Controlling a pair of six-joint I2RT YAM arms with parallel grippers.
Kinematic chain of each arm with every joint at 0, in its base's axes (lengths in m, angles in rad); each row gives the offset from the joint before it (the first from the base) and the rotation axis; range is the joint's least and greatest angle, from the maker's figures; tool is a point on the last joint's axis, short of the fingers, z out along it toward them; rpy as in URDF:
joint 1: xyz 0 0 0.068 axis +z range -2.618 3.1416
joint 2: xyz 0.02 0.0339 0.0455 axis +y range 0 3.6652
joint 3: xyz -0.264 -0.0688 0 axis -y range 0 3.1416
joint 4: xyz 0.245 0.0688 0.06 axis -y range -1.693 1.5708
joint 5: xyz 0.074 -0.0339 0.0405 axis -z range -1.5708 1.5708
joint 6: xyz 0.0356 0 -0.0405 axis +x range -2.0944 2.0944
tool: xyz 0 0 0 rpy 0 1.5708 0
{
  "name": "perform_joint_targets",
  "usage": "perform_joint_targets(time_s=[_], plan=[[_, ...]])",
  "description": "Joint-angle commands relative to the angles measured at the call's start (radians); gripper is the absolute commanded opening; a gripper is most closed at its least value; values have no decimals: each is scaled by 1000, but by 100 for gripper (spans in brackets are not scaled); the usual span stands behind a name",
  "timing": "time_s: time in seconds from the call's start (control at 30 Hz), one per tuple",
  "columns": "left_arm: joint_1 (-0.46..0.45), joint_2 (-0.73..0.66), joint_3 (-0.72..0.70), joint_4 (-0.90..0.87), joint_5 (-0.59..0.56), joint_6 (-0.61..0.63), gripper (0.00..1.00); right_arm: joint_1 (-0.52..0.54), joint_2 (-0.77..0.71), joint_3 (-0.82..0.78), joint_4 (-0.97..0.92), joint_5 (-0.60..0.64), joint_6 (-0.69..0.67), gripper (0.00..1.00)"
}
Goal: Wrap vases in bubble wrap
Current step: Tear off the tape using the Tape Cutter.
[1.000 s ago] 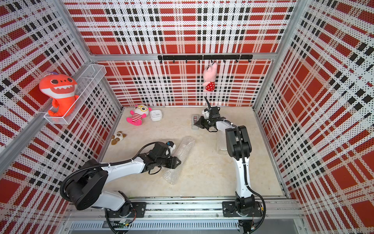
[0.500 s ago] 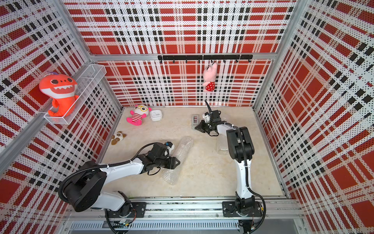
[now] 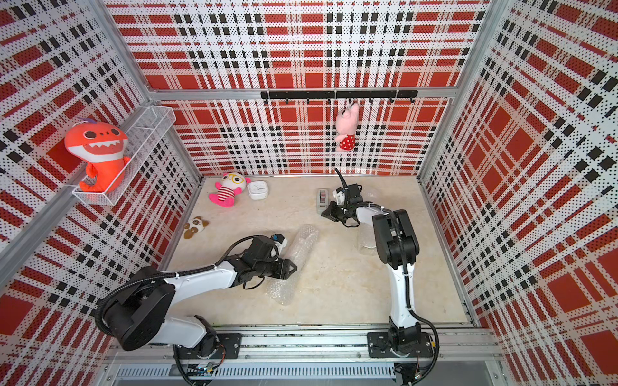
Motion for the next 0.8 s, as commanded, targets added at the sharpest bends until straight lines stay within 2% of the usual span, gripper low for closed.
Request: perform_joint_targets(time_s=[0.0, 0.33, 0.77], plan=[[14, -32, -5, 35, 10, 2, 3, 28, -38, -24, -74, -6, -21, 0], [20, -34, -14, 44, 14, -1, 0, 31, 21, -12, -76, 110, -30, 0], [22, -26, -14, 52, 22, -2, 0, 33, 47, -8, -107, 292, -110, 0]])
